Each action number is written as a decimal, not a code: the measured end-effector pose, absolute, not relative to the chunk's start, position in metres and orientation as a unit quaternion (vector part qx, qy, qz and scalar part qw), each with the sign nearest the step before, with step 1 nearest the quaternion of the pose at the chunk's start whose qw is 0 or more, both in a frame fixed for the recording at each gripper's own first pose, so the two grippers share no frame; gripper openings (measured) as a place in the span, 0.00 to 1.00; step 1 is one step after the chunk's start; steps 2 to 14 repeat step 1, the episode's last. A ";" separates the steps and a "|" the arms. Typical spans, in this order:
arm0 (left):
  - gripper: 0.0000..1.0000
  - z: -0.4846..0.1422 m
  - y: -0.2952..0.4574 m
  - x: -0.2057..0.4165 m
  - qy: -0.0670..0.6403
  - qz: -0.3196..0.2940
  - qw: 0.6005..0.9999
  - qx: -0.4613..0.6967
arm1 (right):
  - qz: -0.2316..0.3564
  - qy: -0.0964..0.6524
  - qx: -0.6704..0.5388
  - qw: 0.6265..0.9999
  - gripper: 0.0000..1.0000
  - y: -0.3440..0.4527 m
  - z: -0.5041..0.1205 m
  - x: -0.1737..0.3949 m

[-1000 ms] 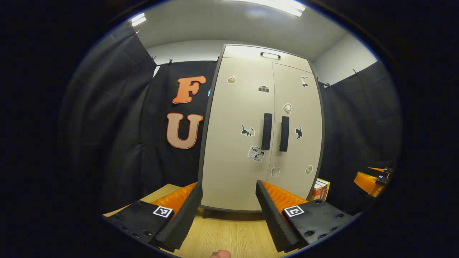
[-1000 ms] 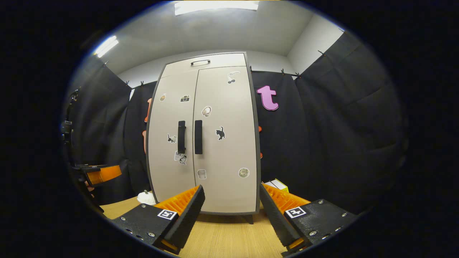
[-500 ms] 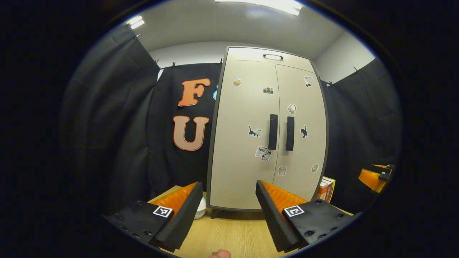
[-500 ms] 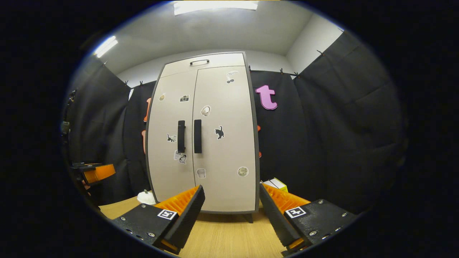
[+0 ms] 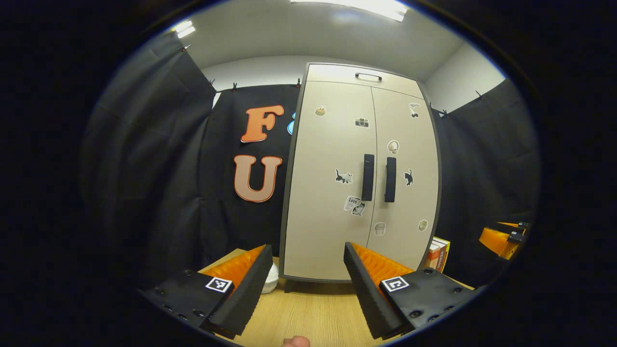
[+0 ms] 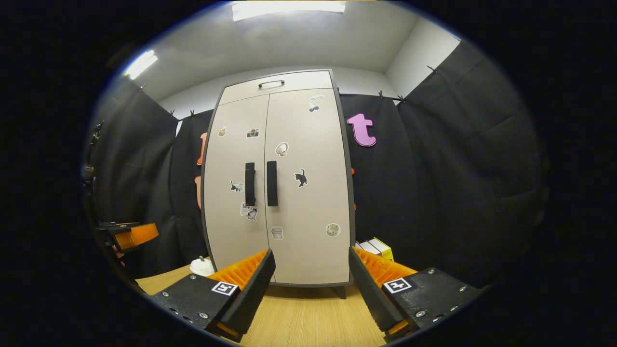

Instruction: Grab one shoe with the right hand and put it into the shoe cabinet, grab the other shoe with the left hand and put it into the shoe cabinet; then close the right door with the right hand and the left door with the left hand.

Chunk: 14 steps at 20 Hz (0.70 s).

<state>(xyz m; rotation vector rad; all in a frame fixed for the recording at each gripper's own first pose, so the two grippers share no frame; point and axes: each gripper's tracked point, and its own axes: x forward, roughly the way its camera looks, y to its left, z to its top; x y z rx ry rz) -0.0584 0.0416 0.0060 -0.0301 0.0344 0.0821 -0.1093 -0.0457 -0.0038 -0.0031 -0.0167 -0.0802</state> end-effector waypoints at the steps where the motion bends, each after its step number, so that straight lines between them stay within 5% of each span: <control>1: 0.96 0.007 0.042 -0.059 0.017 0.042 0.999 -0.014 | -0.040 -0.009 -0.002 0.999 0.94 -0.045 -0.004 -0.110; 14: 0.96 0.007 0.042 -0.059 0.017 0.042 0.999 -0.014 | -0.040 -0.009 -0.002 0.999 0.94 -0.045 -0.004 -0.110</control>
